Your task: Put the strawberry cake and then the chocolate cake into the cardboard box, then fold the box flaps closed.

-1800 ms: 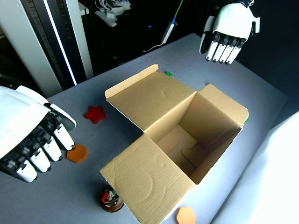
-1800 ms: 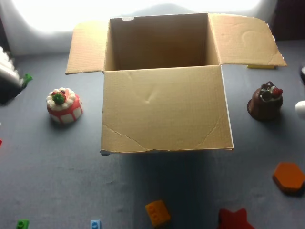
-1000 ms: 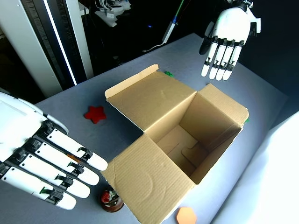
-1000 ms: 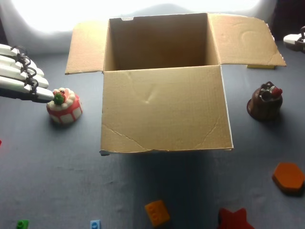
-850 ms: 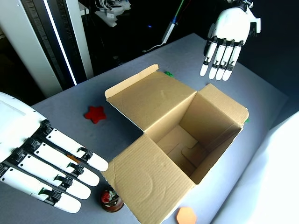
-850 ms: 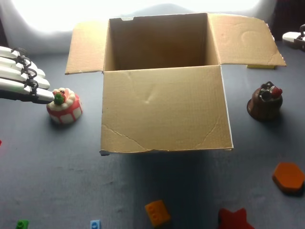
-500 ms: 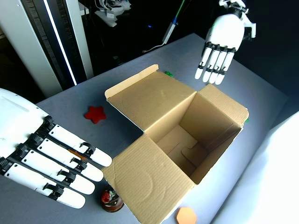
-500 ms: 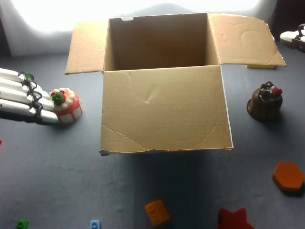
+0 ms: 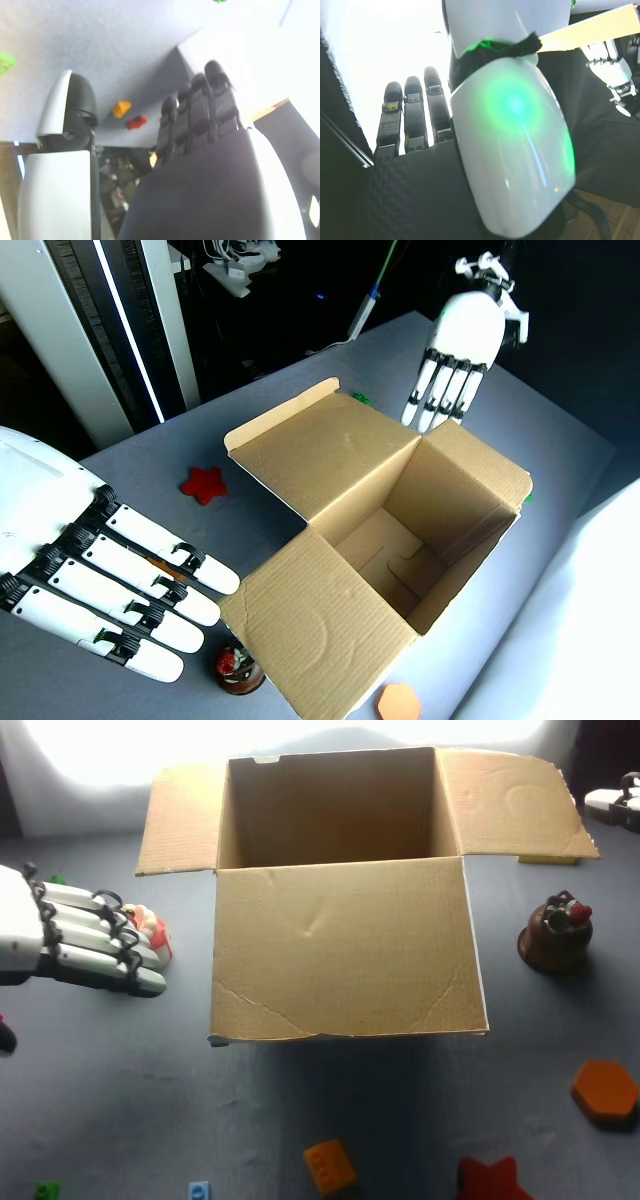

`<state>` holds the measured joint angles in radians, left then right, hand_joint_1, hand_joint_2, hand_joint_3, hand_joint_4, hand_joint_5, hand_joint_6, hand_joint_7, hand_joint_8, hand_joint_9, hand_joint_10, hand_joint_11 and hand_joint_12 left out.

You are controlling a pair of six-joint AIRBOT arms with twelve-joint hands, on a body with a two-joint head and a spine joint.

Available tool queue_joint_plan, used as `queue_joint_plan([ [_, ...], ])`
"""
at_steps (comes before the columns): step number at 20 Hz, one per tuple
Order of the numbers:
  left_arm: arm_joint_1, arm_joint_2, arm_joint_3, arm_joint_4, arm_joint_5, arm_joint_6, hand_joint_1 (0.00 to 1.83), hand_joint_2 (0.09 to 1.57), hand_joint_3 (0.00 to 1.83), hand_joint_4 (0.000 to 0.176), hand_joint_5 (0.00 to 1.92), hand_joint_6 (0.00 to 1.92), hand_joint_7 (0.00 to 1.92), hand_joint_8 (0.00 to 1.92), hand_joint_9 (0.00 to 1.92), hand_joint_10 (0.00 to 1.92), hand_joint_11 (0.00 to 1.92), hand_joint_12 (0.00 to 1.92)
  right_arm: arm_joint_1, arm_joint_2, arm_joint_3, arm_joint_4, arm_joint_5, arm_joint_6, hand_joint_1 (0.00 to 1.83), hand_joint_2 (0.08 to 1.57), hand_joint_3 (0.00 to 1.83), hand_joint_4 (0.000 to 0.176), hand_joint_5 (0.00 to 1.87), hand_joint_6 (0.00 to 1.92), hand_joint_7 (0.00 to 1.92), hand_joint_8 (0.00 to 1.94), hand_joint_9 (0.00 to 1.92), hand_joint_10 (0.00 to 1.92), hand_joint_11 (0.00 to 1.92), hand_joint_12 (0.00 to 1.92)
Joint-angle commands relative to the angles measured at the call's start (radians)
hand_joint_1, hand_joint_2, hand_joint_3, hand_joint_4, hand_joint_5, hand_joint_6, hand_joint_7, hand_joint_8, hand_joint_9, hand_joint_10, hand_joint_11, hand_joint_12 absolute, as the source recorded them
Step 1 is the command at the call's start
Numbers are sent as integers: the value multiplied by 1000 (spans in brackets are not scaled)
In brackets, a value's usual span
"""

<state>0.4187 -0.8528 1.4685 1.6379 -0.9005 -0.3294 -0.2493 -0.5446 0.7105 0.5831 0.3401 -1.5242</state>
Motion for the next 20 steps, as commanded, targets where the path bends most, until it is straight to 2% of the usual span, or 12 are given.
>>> queue_joint_plan([
  [1, -1, -4, 16, -78, 1, 4, 1181, 1046, 0, 32, 98, 0, 117, 0, 113, 0, 0, 479, 14, 10, 1, -15, 105, -5, 1192, 984, 4, 0, 47, 1, 133, 2, 93, 7, 0, 155],
  [3, 4, -44, 60, -104, 11, 5, 1172, 1057, 0, 27, 97, 0, 124, 1, 135, 6, 0, 548, 14, 10, 0, -15, 105, -5, 1183, 993, 7, 0, 17, 1, 83, 2, 62, 2, 0, 104],
  [4, 3, -59, 79, -116, 12, 5, 1179, 1047, 0, 32, 109, 4, 137, 3, 147, 7, 0, 573, 15, 10, -1, -15, 105, -5, 1183, 991, 4, 0, 21, 3, 79, 1, 59, 1, 0, 47],
  [6, -1, -90, 117, -127, 15, 6, 1204, 1022, 0, 32, 119, 4, 139, 2, 136, 1, 0, 537, 17, 10, -2, -15, 105, -5, 1174, 1001, 7, 0, 17, 1, 102, 1, 63, 1, 0, 56],
  [10, -19, -147, 191, -128, 15, 6, 1169, 1045, 0, 32, 109, 0, 127, 0, 121, 2, 0, 477, 19, 11, -2, -15, 106, -6, 1211, 993, 0, 0, 49, 11, 123, 1, 89, 9, 0, 201],
  [11, -19, -162, 211, -132, 15, 6, 1172, 1035, 0, 30, 107, 0, 125, 0, 122, 2, 0, 476, 20, 11, -2, -15, 106, -6, 1240, 970, 0, 0, 62, 12, 116, 0, 76, 3, 0, 118],
  [12, -19, -174, 226, -137, 15, 6, 1170, 1035, 0, 37, 113, 3, 120, 0, 117, 0, 0, 476, 21, 11, -2, -15, 106, -6, 1251, 957, 0, 0, 53, 7, 98, 2, 43, 5, 0, 23],
  [13, -19, -185, 242, -144, 15, 6, 1190, 1024, 0, 32, 145, 14, 129, 3, 122, 3, 0, 477, 22, 11, -2, -15, 106, -6, 1233, 970, 0, 0, 54, 6, 90, 0, 49, 11, 0, 4],
  [15, -19, -209, 273, -158, 12, 5, 1216, 1015, 0, 40, 165, 8, 131, 1, 117, 1, 0, 427, 22, 11, -2, -15, 106, -6, 1181, 980, 0, 0, 64, 10, 109, 8, 76, 22, 34, 19],
  [16, -19, -222, 289, -159, 12, 5, 1204, 1035, 3, 33, 145, 1, 124, 0, 112, 0, 0, 424, 22, 11, -2, -15, 106, -6, 1215, 973, 0, 0, 54, 5, 107, 6, 72, 19, 24, 18],
  [20, -8, -273, 348, -187, 12, -2, 1193, 1017, 0, 29, 128, 1, 127, 0, 121, 1, 0, 484, 23, 10, -2, -15, 105, -6, 1239, 983, 0, 0, 41, 6, 110, 5, 72, 16, 5, 23],
])
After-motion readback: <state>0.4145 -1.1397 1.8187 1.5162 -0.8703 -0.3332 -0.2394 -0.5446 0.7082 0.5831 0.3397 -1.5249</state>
